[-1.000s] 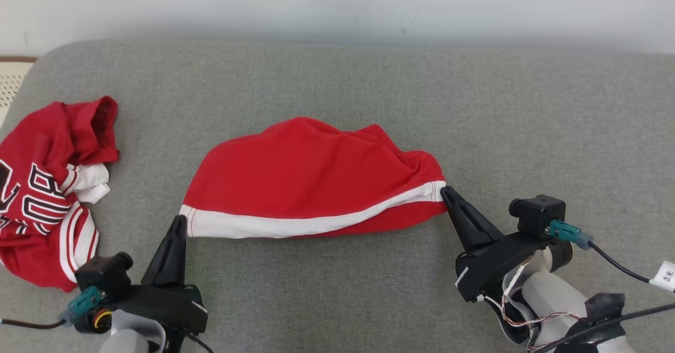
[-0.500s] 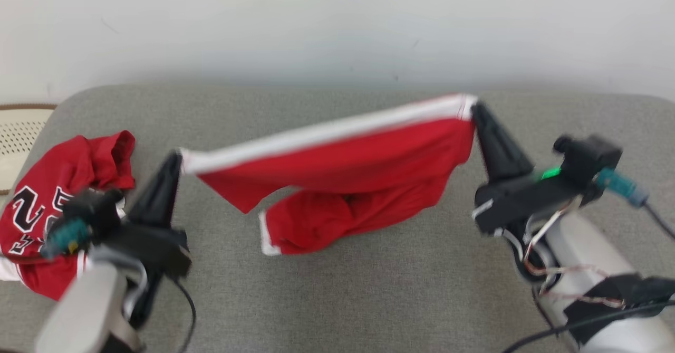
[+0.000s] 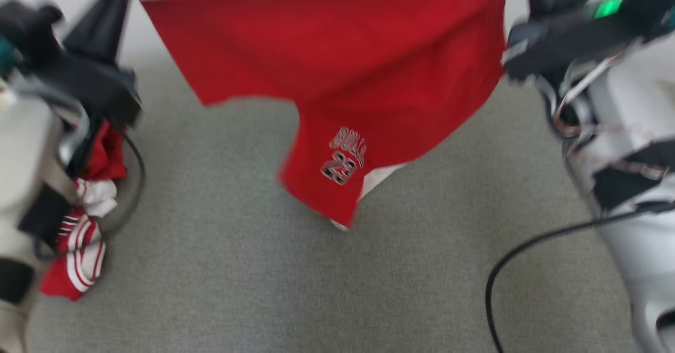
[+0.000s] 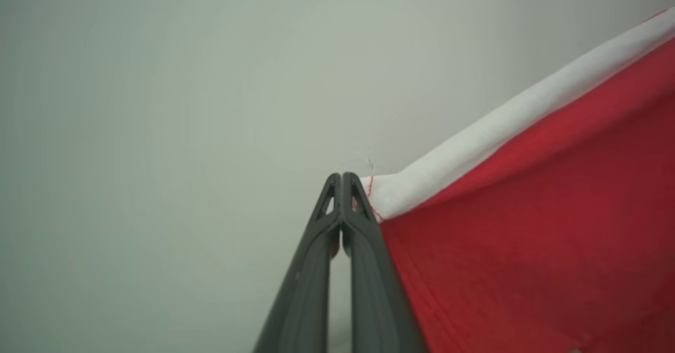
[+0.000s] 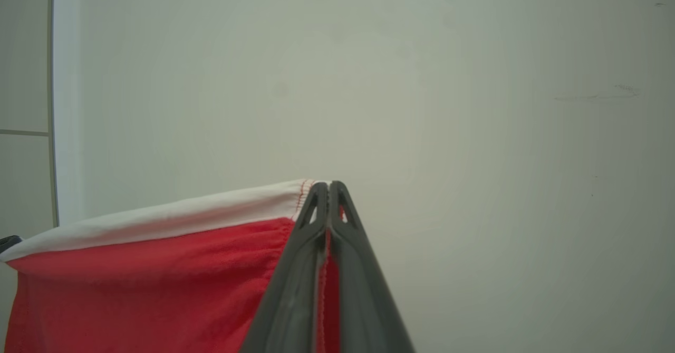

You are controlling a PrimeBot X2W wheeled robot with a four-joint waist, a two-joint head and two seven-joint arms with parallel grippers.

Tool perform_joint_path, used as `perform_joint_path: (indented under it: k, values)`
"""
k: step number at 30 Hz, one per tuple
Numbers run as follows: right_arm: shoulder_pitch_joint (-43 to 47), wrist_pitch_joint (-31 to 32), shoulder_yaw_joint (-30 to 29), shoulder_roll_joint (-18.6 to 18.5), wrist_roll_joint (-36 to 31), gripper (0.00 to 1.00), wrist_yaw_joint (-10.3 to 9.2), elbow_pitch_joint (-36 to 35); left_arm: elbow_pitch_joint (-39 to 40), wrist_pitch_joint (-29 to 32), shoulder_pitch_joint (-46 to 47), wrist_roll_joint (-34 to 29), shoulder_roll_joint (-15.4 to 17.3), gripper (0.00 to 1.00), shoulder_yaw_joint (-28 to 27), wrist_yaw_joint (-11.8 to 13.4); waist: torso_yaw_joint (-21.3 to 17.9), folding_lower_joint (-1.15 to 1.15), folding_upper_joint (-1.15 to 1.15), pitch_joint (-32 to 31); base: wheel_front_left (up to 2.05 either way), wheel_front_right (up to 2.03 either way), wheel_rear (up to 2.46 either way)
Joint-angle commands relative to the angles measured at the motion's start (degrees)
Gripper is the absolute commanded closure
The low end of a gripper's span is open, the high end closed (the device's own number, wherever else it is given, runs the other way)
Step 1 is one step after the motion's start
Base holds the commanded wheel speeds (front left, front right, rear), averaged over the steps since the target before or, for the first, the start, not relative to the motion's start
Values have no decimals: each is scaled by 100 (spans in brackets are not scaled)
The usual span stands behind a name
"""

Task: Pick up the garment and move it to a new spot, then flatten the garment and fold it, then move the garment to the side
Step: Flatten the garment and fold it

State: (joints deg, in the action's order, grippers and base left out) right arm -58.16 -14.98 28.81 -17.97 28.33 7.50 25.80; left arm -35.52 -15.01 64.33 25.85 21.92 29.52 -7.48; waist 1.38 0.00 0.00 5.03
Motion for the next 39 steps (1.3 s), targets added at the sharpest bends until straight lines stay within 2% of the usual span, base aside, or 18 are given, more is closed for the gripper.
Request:
perform_joint_path:
  k: [1,7,11,14,20,23,27,33,36,39]
  values:
    - [-353,-27,-54,34,-92,100,-3,119,-125,-25,395,-2,118,100,22,2,-68,0,0,649,0,0,0]
    - [-1764,-28,-315,124,-641,100,-3,762,-453,-25,1742,-199,74,100,109,1,-93,0,0,1683,0,0,0]
    - [-2385,-28,-530,181,-1015,100,-3,1022,-545,-25,2272,-451,-25,100,116,72,-53,0,0,2045,0,0,0]
    - [-3122,-26,-937,352,-1360,100,-3,1351,-563,-25,2963,-654,-237,100,18,130,-32,0,0,2478,0,0,0]
    - [-3488,-19,-1166,474,-1653,100,-2,1570,-473,-26,3331,-935,-373,100,-71,121,-80,0,0,2708,0,0,0]
    - [-3261,-20,-1122,508,-1551,100,-3,1700,-329,-26,3101,-1008,-414,100,-118,93,-171,0,0,2781,0,0,0]
    - [-2758,-20,-870,355,-1194,100,-3,1653,-108,-26,2660,-915,-493,100,-280,55,-262,0,0,2833,0,0,0]
    - [-1464,-20,-124,-182,66,100,-2,1126,404,-26,1535,-705,-692,100,-665,17,-310,0,0,2675,0,0,0]
    - [-786,-20,-6,-490,678,100,-2,766,700,-28,886,-513,-838,100,-959,9,-316,0,0,2502,0,0,0]
    - [171,-21,-155,-749,1178,100,-3,338,1041,-26,-114,-466,-993,100,-1096,5,-260,0,0,2204,0,0,0]
